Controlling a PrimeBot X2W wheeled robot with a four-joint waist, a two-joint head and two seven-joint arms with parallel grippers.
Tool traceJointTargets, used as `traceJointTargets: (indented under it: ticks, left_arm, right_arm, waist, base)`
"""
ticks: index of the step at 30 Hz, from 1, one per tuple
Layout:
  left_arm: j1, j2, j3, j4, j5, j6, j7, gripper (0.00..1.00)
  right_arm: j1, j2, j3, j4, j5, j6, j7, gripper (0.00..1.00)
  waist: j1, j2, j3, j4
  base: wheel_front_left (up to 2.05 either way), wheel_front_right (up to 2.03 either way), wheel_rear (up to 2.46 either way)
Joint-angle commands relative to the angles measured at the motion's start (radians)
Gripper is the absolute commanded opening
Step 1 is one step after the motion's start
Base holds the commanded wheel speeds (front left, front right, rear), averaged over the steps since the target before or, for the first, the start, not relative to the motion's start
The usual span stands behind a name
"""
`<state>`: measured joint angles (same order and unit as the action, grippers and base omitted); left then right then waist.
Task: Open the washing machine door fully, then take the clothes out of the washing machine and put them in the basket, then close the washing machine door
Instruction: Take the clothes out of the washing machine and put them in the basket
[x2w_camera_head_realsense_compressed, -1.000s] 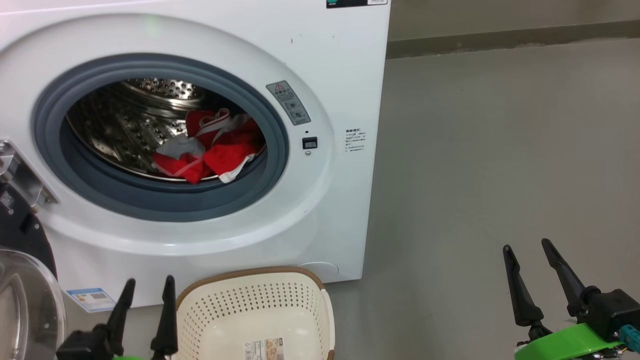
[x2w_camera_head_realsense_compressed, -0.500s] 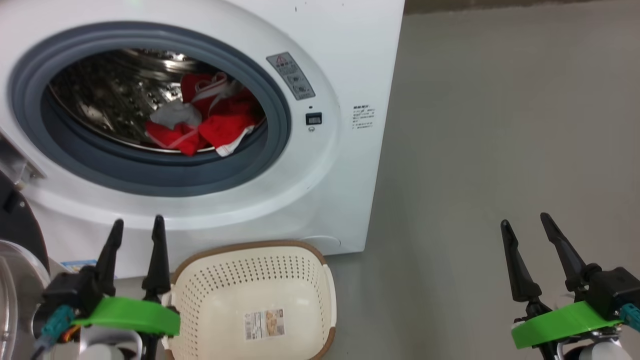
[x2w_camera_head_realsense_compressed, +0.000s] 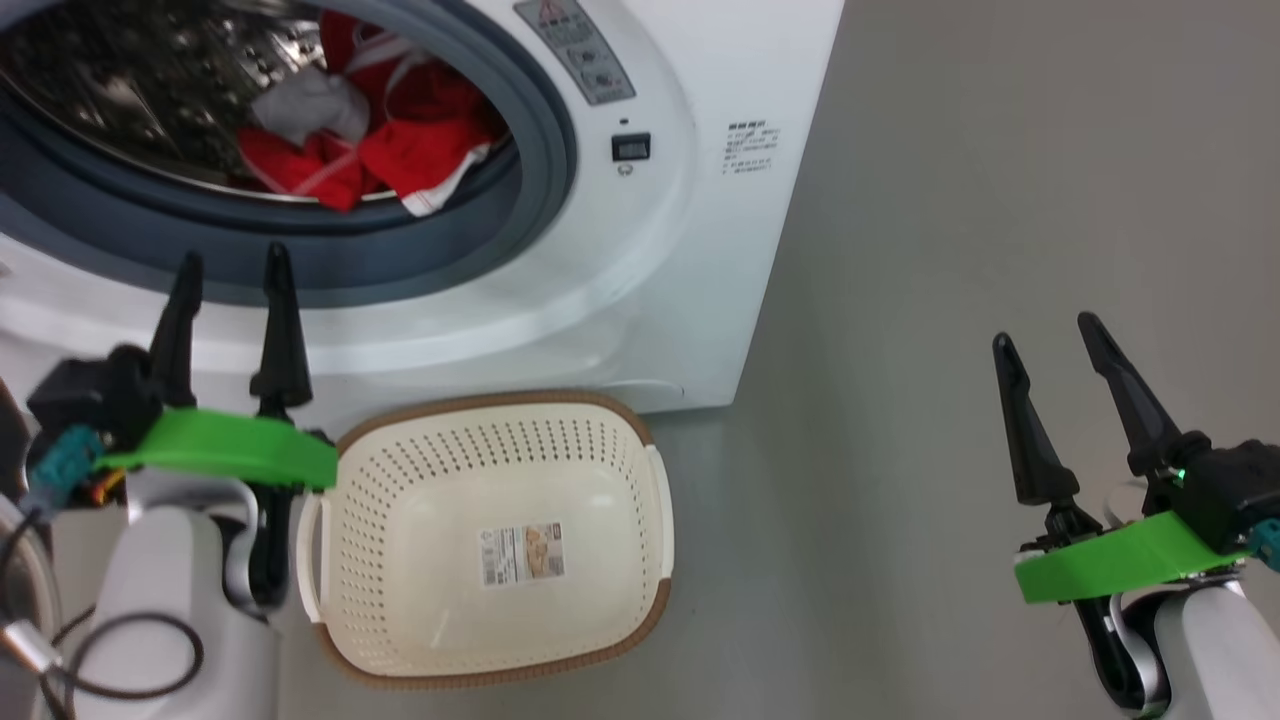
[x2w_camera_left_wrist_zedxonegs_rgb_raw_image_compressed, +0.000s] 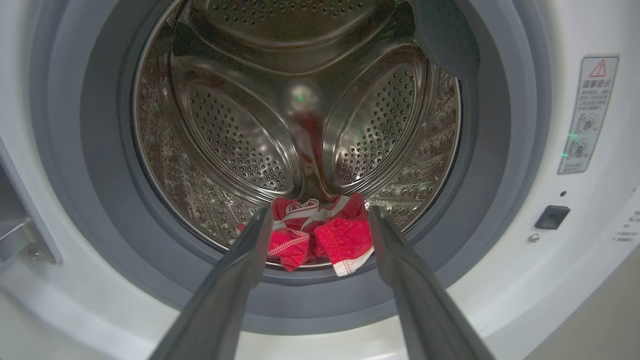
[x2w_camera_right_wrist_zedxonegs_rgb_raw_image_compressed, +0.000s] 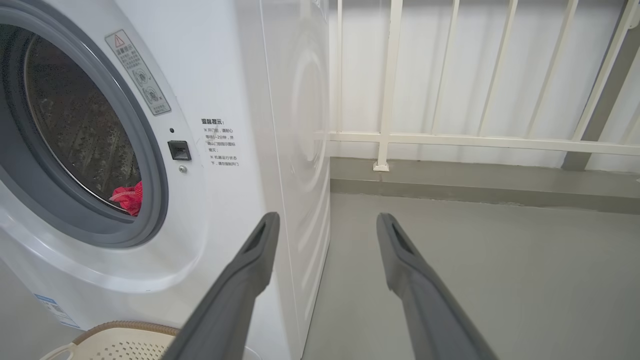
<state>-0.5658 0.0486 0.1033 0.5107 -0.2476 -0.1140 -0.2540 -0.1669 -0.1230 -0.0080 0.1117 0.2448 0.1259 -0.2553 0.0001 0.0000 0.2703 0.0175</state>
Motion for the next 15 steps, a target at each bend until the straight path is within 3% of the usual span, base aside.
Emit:
traceJointTargets:
  ticks: [1,15]
  left_arm:
    - [-0.036,0.031,0.032,-0.008,0.004,0.0,-0.008,1.0]
    - [-0.341,0.072,0.02,0.216,0.061,0.034,-0.008,1.0]
  right_arm:
    - [-0.024,-0.015,0.026,-0.026,-0.005,0.005,-0.006,1.0]
    - [-0.106,-0.021,0.058,-0.031,-0.006,0.005,-0.006,1.0]
  waist:
    - [-0.0001,0.0,0.059,-0.002]
    - [-0.0001,0.0,0.196,-0.046]
  base:
    - [0.0,0.0,0.0]
    - [0.0,0.0,0.0]
